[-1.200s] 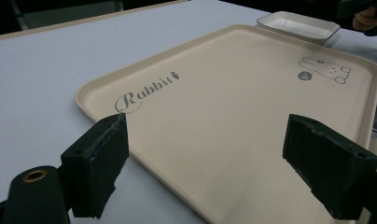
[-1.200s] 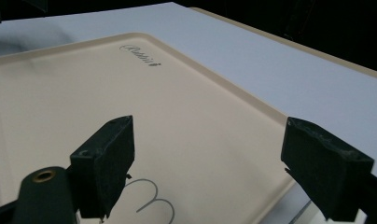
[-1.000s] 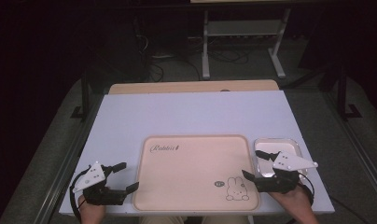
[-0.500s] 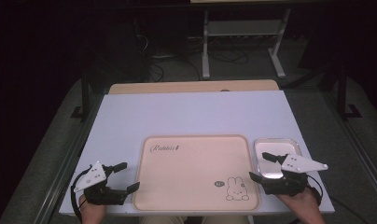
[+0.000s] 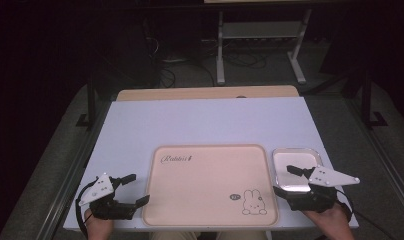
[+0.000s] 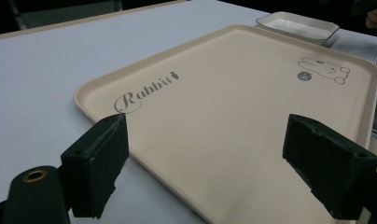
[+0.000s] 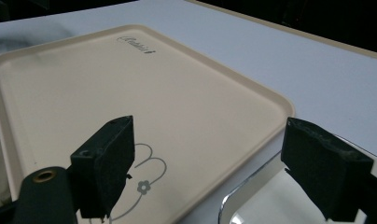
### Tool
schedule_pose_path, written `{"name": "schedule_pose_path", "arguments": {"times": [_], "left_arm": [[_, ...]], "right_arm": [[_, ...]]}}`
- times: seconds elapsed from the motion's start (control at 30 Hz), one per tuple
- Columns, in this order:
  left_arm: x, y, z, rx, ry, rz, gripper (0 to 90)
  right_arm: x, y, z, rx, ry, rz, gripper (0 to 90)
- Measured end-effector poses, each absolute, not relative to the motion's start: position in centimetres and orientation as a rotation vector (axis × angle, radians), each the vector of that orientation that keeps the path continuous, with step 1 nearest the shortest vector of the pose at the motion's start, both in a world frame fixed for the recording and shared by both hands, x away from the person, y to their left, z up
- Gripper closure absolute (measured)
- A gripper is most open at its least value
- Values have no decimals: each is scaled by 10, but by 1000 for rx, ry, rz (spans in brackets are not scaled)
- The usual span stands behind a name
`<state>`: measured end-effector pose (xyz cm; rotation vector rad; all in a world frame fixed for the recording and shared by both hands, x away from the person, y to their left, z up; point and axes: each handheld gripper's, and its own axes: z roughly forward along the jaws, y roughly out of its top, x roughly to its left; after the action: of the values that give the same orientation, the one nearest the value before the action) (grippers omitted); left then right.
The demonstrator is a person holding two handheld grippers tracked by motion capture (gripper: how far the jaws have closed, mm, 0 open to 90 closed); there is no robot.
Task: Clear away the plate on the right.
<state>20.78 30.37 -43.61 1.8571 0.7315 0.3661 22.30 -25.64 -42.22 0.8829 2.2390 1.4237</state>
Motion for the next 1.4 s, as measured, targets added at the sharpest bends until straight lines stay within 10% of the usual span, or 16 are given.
{"name": "schedule_pose_path", "arguments": {"times": [1.4], "left_arm": [[208,305,-437,1859,740,371,140]], "right_arm": [[210,-315,-422,1006,2195,1355,175]]}}
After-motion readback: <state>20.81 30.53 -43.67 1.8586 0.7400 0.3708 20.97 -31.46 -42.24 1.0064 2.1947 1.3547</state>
